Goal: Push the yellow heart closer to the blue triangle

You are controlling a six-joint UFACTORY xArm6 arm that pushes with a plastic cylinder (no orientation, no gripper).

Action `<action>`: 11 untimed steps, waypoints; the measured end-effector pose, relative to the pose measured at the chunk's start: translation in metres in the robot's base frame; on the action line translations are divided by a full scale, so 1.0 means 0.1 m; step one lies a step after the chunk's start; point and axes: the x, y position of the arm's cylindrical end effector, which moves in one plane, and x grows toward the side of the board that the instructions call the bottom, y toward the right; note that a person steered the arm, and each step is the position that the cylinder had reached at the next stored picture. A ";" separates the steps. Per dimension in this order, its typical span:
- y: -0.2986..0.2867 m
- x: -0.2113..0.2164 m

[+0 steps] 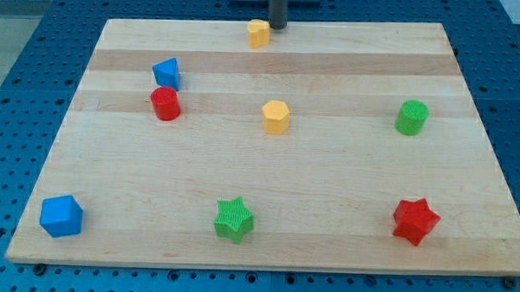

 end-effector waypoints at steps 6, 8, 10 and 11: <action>-0.22 0.25; -0.33 0.25; -0.50 0.46; -0.54 0.55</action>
